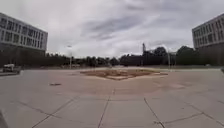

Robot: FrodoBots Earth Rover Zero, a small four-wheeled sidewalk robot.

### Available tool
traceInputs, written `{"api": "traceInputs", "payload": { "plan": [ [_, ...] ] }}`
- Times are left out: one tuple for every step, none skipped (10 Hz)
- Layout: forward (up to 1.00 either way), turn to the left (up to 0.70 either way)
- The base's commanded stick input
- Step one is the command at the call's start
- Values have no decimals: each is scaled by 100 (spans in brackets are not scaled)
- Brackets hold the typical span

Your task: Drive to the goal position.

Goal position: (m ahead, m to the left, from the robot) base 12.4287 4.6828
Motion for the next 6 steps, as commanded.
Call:
{"api": "traceInputs", "payload": {
  "plan": [
    [70, 35],
    [70, 35],
    [70, 35],
    [70, 33],
    [70, 11],
    [70, 2]
  ]
}}
